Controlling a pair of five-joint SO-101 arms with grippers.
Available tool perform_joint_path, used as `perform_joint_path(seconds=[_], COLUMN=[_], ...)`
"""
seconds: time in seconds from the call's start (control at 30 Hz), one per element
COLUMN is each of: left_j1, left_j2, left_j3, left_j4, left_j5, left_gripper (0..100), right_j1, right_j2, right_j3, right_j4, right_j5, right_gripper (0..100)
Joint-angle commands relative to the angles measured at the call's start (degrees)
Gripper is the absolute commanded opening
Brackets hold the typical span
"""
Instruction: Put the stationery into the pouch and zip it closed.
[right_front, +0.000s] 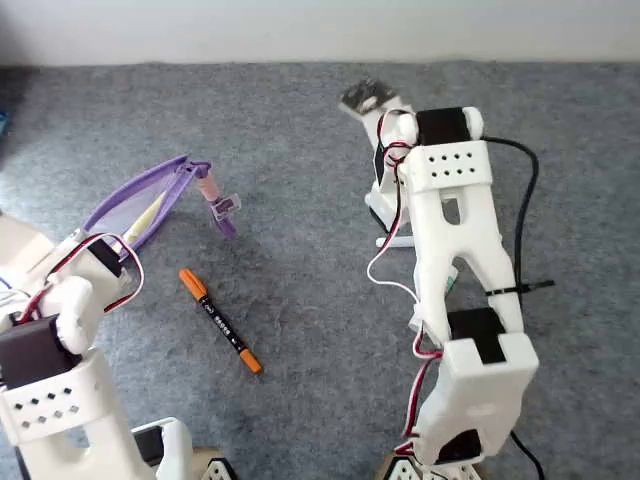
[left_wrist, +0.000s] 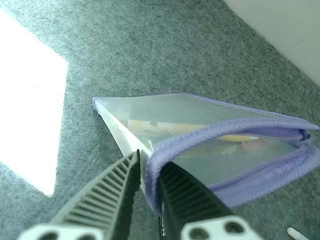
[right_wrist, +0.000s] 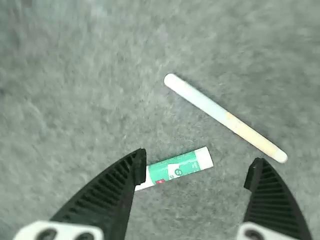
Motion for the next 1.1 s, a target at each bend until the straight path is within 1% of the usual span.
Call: perform_joint_path(seconds=[0.0,0.23,0.4,0.57,0.67,0.87,0.9,0.97,1.07], left_j1=[0.2,0.2,0.2,0.2,0.2,0.2,0.2,0.2,0.2], left_j2=[0.9,0.9,0.9,0.9,1.0,1.0,1.0,1.0,1.0], left_j3=[0.2,0.2,0.2,0.3,0.3,0.3,0.3,0.3,0.3], left_j4=[-1.3,-1.3,-1.3,-1.3,-1.3,-1.3,-1.3,-1.3,-1.3], left_j5=[0.7,0.7,0.7,0.7,0.7,0.7,0.7,0.7,0.7], left_gripper=[1,1,1,1,1,1,1,1,1], right_j1=[0.0,-0.7,0.6,0.2,0.0,0.2,0.2,0.2,0.2], right_j2=[2.7,12.3,14.9,15.8,17.7,23.1,23.8,25.1,26.1], right_j3=[-0.4,-0.5,-0.5,-0.5,-0.5,-0.5,-0.5,-0.5,-0.5], right_j4=[2.3,1.2,-6.9,-9.9,-11.8,-16.6,-17.0,-17.2,-17.3], right_j5=[4.8,9.9,11.1,12.4,14.5,14.6,14.6,14.6,14.7], right_gripper=[31.7,31.8,31.8,31.8,31.8,31.4,29.6,21.9,4.6])
